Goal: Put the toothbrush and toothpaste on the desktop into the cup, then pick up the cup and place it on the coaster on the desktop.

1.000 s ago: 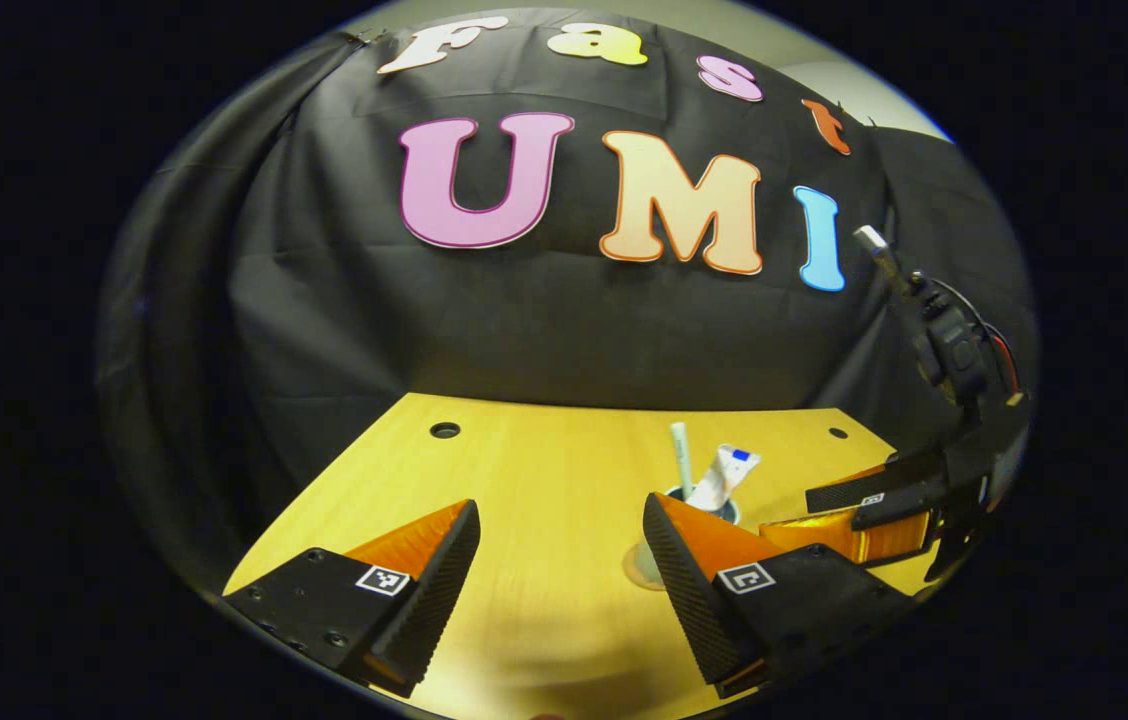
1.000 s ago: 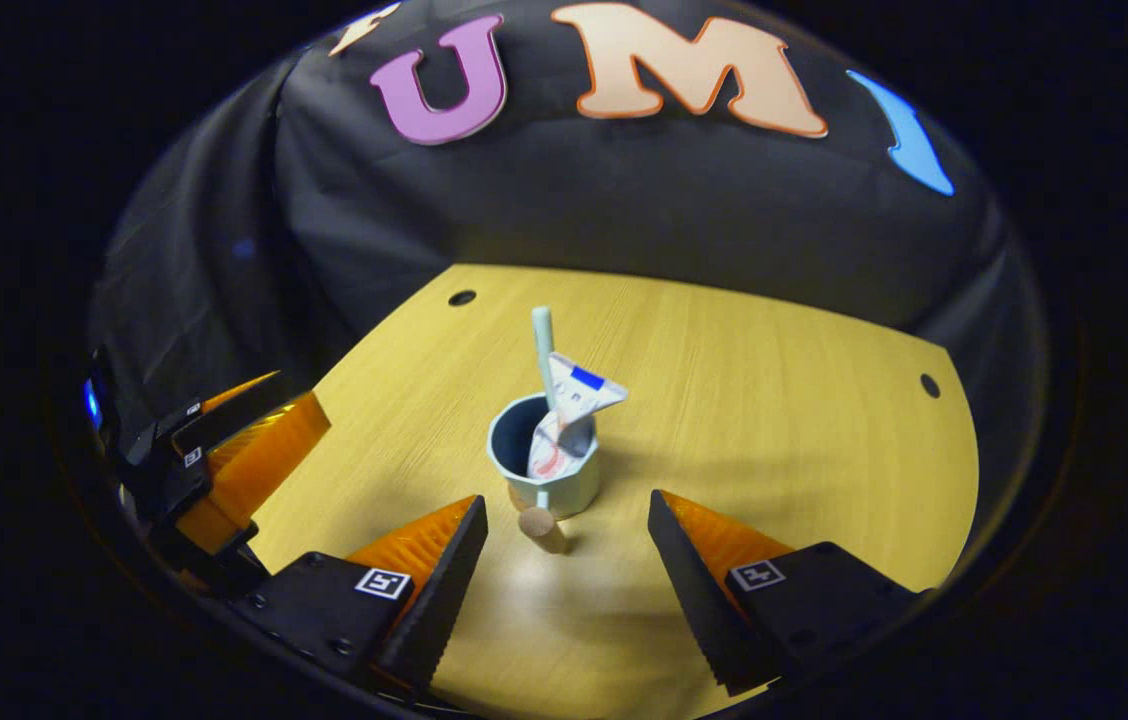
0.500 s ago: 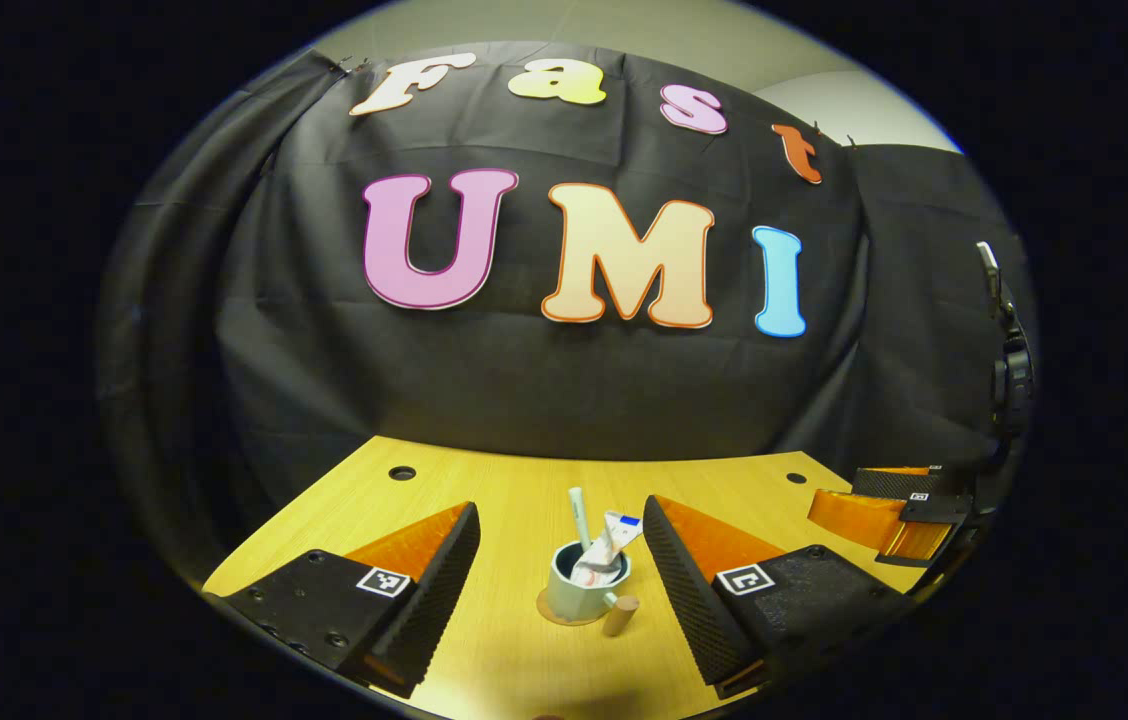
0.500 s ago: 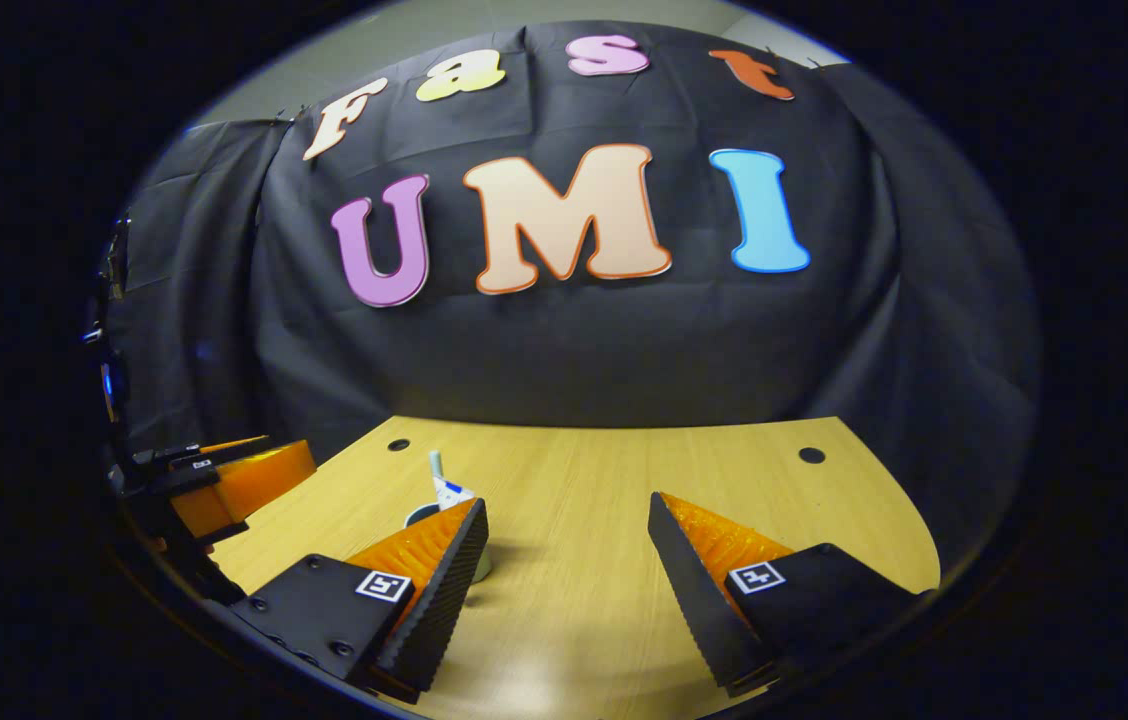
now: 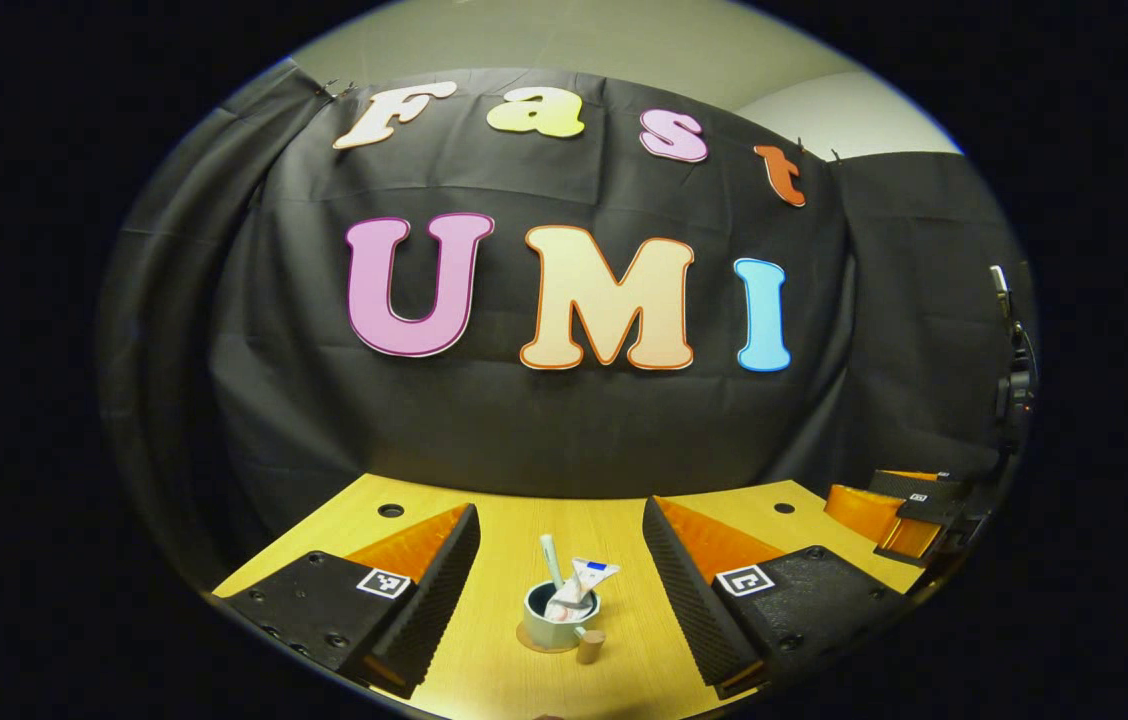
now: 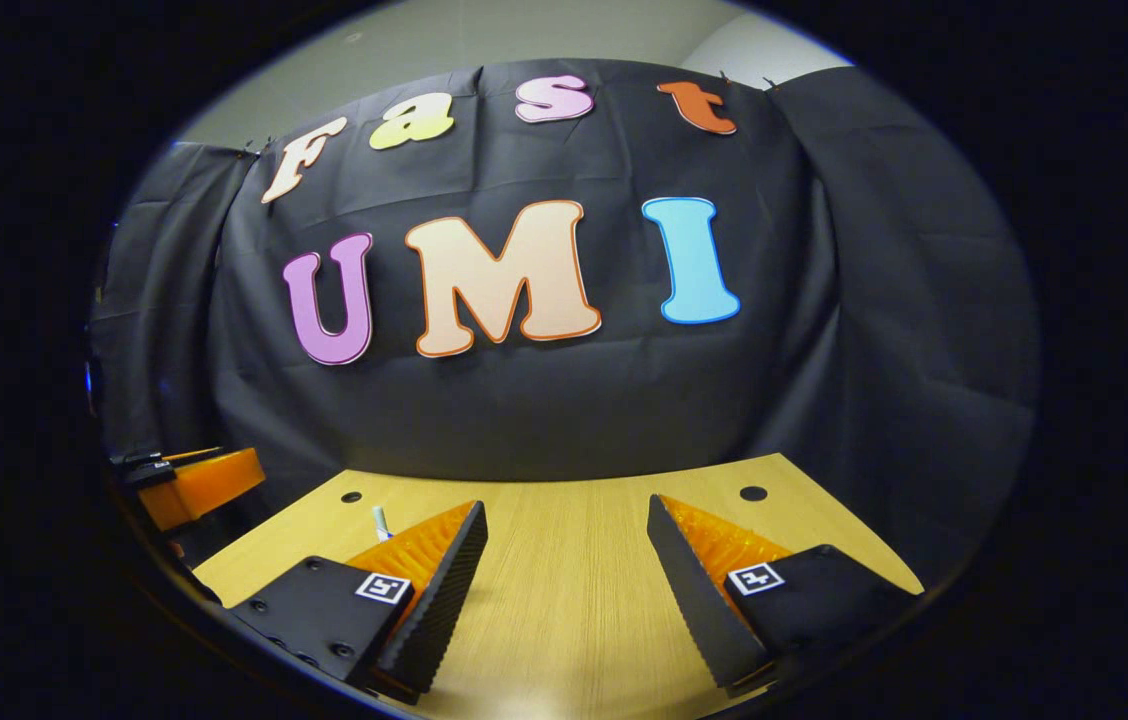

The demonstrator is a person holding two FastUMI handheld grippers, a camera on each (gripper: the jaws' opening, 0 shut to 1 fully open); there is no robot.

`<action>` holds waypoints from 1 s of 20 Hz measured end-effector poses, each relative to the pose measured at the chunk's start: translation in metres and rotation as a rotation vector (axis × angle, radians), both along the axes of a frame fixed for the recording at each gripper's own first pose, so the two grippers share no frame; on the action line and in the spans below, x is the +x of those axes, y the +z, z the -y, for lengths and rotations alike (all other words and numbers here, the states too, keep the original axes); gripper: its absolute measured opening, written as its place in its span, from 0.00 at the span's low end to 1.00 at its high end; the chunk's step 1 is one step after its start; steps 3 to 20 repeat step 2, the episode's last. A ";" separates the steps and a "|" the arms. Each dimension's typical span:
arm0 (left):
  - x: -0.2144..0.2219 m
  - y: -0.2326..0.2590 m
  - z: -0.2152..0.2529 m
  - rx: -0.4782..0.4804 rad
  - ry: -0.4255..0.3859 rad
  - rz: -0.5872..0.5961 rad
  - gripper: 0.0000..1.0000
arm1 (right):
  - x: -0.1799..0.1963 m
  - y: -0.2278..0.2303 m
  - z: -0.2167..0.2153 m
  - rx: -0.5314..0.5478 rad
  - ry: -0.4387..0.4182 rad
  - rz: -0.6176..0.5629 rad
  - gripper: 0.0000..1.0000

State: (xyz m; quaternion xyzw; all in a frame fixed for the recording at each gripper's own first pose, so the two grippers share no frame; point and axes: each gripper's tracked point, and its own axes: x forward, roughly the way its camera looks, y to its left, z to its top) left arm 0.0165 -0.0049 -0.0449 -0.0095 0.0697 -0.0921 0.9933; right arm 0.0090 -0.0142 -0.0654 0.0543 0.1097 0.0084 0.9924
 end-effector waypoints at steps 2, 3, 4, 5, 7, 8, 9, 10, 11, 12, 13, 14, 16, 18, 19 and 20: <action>0.003 0.006 0.000 0.001 -0.002 0.014 0.94 | 0.004 0.012 0.003 -0.007 -0.012 0.035 0.99; 0.003 0.006 0.000 0.001 -0.002 0.014 0.94 | 0.004 0.012 0.003 -0.007 -0.012 0.035 0.99; 0.003 0.006 0.000 0.001 -0.002 0.014 0.94 | 0.004 0.012 0.003 -0.007 -0.012 0.035 0.99; 0.003 0.006 0.000 0.001 -0.002 0.014 0.94 | 0.004 0.012 0.003 -0.007 -0.012 0.035 0.99; 0.003 0.006 0.000 0.001 -0.002 0.014 0.94 | 0.004 0.012 0.003 -0.007 -0.012 0.035 0.99; 0.003 0.006 0.000 0.001 -0.002 0.014 0.94 | 0.004 0.012 0.003 -0.007 -0.012 0.035 0.99; 0.003 0.006 0.000 0.001 -0.002 0.014 0.94 | 0.004 0.012 0.003 -0.007 -0.012 0.035 0.99; 0.003 0.006 0.000 0.001 -0.002 0.014 0.94 | 0.004 0.012 0.003 -0.007 -0.012 0.035 0.99; 0.003 0.006 0.000 0.001 -0.002 0.014 0.94 | 0.004 0.012 0.003 -0.007 -0.012 0.035 0.99; 0.003 0.006 0.000 0.001 -0.002 0.014 0.94 | 0.004 0.012 0.003 -0.007 -0.012 0.035 0.99; 0.003 0.006 0.000 0.001 -0.002 0.014 0.94 | 0.004 0.012 0.003 -0.007 -0.012 0.035 0.99; 0.003 0.006 0.000 0.001 -0.002 0.014 0.94 | 0.004 0.012 0.003 -0.007 -0.012 0.035 0.99; 0.003 0.006 0.000 0.001 -0.002 0.014 0.94 | 0.004 0.012 0.003 -0.007 -0.012 0.035 0.99; 0.003 0.006 0.000 0.001 -0.002 0.014 0.94 | 0.004 0.012 0.003 -0.007 -0.012 0.035 0.99; 0.003 0.006 0.000 0.001 -0.002 0.014 0.94 | 0.004 0.012 0.003 -0.007 -0.012 0.035 0.99; 0.003 0.006 0.000 0.001 -0.002 0.014 0.94 | 0.004 0.012 0.003 -0.007 -0.012 0.035 0.99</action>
